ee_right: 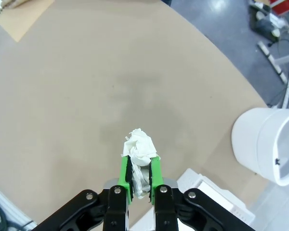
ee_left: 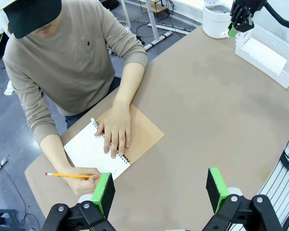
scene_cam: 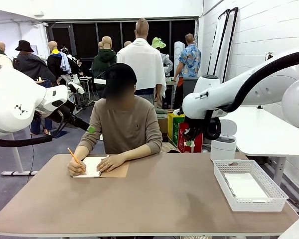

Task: Sort the paper based on its condition.
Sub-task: If a person hands you a paper, place it in the Organizing basket , and if it's crumpled, put it in the Trash can.

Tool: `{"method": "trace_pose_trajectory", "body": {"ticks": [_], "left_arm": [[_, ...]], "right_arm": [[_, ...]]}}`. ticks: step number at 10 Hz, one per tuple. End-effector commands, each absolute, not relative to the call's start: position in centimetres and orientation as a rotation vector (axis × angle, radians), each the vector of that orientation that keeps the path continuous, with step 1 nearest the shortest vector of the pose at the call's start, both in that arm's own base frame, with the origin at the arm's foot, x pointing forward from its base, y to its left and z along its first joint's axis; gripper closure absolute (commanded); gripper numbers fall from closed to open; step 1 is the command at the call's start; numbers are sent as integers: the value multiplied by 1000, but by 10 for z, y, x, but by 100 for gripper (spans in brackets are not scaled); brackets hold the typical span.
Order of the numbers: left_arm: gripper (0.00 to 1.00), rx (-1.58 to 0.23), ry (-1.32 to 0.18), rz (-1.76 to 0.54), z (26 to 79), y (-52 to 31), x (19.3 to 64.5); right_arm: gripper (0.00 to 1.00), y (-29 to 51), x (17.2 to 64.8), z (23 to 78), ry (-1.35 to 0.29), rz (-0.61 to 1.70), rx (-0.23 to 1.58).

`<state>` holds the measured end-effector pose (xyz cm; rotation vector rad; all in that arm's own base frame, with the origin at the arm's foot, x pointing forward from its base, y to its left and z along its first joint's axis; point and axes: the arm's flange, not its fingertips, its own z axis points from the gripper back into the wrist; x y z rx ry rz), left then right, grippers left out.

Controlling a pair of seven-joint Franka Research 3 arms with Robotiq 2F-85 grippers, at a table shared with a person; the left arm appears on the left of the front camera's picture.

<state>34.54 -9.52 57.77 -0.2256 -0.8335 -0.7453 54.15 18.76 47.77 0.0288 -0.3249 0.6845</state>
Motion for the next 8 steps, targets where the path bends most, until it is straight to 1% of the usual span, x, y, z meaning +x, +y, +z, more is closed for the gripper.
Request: {"method": "trace_pose_trajectory", "body": {"ticks": [1, 2, 4, 6, 8], "left_arm": [[0, -235, -830, -755, 577, -94, 345], [0, -235, -830, -755, 577, -94, 345], [0, -235, -830, -755, 577, -94, 345], [0, -235, -830, -755, 577, -94, 345], [0, -235, -830, -755, 577, -94, 345]], "right_arm": [[81, 182, 544, 478, -326, 676, 22], [81, 188, 542, 478, -325, 685, 29], [81, 176, 564, 483, -441, 441, -164], [81, 153, 586, 495, -507, 263, -268], [81, 132, 595, 497, -514, 134, -307]]}}
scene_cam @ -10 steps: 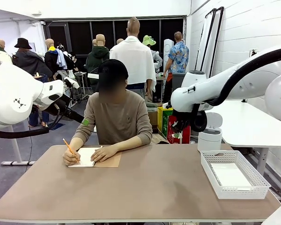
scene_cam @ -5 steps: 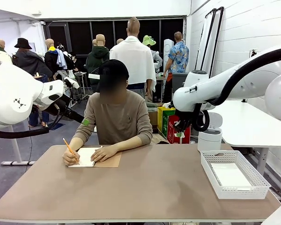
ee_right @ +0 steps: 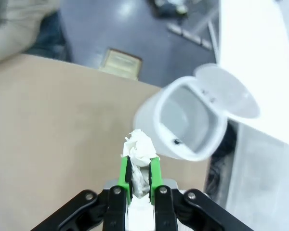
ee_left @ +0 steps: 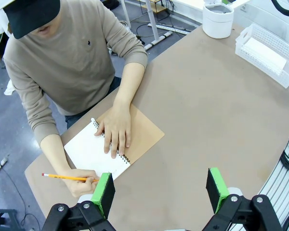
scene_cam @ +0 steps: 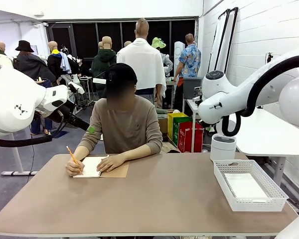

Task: Sort the paper based on its condition.
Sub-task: If a person hands you a paper, place it in the Organizing basket , and if it's crumpled, put it in the Trash can.

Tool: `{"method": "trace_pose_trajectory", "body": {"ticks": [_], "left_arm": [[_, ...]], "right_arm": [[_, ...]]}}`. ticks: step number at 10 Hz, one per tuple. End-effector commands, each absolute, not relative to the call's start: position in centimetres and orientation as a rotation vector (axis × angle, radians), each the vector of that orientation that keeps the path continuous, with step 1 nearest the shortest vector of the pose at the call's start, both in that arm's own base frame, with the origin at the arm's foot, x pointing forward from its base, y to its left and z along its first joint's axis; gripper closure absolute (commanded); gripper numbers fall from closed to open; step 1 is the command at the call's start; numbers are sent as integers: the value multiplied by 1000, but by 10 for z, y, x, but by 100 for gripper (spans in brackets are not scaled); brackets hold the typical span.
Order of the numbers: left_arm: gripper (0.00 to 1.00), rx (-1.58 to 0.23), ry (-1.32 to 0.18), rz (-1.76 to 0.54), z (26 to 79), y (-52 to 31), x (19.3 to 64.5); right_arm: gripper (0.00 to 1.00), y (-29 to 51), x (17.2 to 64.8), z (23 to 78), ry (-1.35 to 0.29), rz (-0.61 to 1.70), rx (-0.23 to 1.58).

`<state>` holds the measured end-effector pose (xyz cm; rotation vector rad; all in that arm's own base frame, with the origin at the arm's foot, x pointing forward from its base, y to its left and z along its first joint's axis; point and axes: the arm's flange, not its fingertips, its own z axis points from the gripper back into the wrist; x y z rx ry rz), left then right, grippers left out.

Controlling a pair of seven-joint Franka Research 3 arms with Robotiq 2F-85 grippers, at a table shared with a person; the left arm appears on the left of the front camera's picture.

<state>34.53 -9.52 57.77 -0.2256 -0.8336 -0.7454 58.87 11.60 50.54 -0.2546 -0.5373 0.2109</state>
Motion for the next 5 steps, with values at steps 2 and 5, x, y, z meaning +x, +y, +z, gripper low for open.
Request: {"method": "trace_pose_trajectory", "body": {"ticks": [2, 5], "left_arm": [[0, -235, -830, -755, 577, -94, 345], [0, -235, -830, -755, 577, -94, 345]], "right_arm": [[81, 113, 605, 493, -503, 61, -291], [81, 90, 615, 475, -519, -35, -299]]}}
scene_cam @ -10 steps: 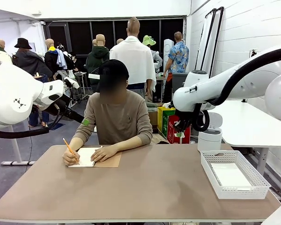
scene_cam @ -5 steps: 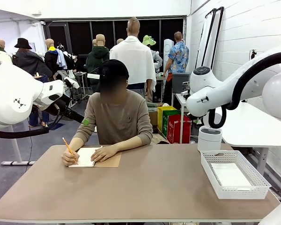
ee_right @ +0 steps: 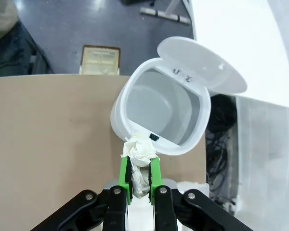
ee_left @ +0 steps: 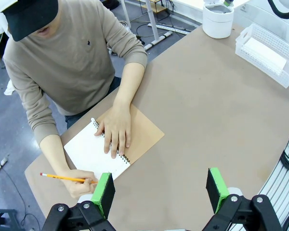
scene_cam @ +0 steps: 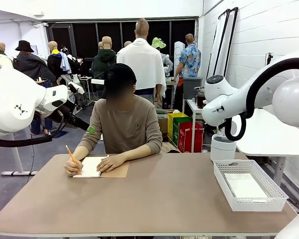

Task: Sort the paper based on its condition.
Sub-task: If a person hands you a paper, place it in the Organizing basket , and if it's crumpled, put it in the Trash can.

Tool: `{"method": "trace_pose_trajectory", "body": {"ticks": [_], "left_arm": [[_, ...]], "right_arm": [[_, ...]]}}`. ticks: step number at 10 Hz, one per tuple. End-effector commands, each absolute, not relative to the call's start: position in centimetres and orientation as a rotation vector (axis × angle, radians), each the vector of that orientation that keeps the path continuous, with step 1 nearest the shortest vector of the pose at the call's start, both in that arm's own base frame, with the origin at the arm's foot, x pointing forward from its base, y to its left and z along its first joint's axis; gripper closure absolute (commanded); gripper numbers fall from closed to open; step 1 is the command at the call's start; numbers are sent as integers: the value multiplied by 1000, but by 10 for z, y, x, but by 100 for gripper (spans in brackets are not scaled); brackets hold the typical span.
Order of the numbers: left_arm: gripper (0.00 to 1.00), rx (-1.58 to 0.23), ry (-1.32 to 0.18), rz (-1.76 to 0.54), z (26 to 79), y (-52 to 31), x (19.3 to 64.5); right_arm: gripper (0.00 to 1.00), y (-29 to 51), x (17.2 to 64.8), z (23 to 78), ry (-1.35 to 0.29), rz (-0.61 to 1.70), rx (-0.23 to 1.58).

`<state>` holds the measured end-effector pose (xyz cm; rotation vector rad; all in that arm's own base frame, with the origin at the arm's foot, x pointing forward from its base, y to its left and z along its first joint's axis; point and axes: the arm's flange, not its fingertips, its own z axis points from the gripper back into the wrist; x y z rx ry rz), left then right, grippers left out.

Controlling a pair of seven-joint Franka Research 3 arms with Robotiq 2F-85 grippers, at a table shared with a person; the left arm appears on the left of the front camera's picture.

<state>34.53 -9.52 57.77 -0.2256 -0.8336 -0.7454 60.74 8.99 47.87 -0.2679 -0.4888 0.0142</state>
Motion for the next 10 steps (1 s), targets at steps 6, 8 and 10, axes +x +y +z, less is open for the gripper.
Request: {"method": "trace_pose_trajectory", "body": {"ticks": [6, 8, 10], "left_arm": [[0, -235, -830, -755, 577, -94, 345], [0, -235, -830, -755, 577, -94, 345], [0, -235, -830, -755, 577, -94, 345]], "right_arm": [[81, 51, 649, 450, -530, -85, -262], [81, 41, 659, 441, -537, -107, -245], [81, 33, 667, 432, -526, -124, -221]]}}
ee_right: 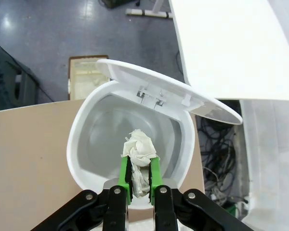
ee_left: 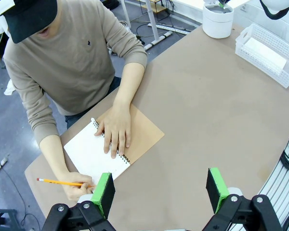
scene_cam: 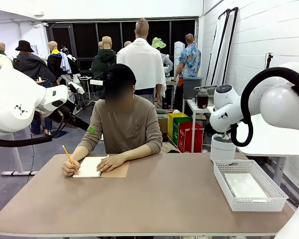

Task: Sort the paper based on its condition.
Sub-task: If a person hands you a paper, place it in the Organizing basket , and if it's crumpled, put it in the Trash can.

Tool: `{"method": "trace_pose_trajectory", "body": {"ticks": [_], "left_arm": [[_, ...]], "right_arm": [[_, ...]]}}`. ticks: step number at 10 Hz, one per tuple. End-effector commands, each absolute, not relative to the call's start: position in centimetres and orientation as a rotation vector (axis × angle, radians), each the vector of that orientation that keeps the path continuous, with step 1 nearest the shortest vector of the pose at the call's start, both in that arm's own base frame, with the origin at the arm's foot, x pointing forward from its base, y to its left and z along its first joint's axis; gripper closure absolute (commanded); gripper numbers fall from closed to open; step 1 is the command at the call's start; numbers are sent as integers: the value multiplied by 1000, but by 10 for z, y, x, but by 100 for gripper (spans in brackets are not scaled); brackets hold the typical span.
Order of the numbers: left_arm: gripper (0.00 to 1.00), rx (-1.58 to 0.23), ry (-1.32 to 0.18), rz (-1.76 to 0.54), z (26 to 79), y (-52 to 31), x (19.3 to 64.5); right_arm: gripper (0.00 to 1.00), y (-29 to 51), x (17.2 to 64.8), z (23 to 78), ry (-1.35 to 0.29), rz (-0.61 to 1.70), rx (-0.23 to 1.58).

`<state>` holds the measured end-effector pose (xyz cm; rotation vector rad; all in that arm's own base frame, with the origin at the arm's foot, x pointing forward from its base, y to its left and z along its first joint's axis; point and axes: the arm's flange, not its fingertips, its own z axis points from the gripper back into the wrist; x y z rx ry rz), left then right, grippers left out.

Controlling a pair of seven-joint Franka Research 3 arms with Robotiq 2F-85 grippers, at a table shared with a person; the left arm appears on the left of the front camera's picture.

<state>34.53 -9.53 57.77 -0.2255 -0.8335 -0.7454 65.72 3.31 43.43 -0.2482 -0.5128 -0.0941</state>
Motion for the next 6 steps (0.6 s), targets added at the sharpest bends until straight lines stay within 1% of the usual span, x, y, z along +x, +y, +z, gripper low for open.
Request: {"method": "trace_pose_trajectory", "body": {"ticks": [1, 5, 6], "left_arm": [[0, -235, -830, -755, 577, -94, 345], [0, -235, -830, -755, 577, -94, 345], [0, -235, -830, -755, 577, -94, 345]], "right_arm": [[81, 30, 669, 430, -530, -133, -204], [81, 25, 678, 421, -533, -157, -187], [72, 25, 680, 421, -538, -162, -177]]}}
